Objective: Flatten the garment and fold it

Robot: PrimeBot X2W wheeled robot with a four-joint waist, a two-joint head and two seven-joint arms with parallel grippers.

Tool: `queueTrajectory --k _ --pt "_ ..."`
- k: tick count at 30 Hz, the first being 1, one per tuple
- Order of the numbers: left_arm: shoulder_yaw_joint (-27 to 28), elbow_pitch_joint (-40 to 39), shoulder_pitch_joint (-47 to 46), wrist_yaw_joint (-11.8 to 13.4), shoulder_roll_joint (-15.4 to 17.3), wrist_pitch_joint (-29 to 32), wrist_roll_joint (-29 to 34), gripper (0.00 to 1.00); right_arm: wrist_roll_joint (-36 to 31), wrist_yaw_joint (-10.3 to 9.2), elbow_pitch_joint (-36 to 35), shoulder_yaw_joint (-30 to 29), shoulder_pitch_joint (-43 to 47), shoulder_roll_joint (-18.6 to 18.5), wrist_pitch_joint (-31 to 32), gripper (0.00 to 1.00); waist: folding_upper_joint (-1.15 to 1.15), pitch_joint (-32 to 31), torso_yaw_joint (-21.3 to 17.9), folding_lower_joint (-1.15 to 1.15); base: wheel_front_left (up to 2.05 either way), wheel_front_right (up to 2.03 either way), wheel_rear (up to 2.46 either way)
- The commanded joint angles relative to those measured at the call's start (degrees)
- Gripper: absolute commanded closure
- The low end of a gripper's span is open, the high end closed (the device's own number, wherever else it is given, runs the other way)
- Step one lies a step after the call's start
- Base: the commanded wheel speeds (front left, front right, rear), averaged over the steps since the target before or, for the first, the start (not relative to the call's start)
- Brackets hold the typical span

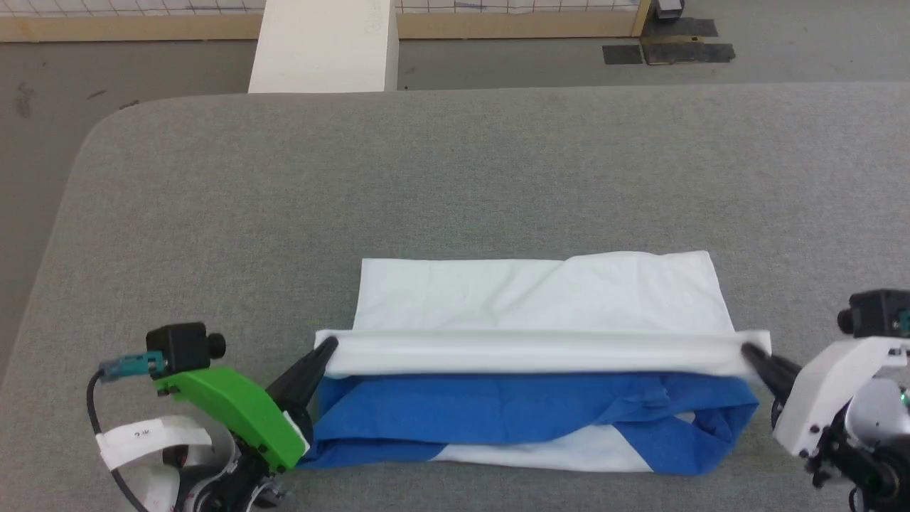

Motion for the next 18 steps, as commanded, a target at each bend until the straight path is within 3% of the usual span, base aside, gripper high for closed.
queueTrajectory --k 1,18 --pt "0.75 -0.33 1.48 0.64 -0.25 -0.66 -1.04 1.00 0.32 -0.10 -0.52 -0.22 1.57 0.40 0.91 1.00 0.00 0.07 -0.29 0.01 0.00 0.00 0.00" --pt "1.91 0.24 9.12 6.46 0.39 1.79 -1.49 1.00 -1.79 -0.10 1.00 -0.02 6.70 2.74 3.15 1.00 0.00 0.06 -1.26 0.01 0.00 0.00 0.00"
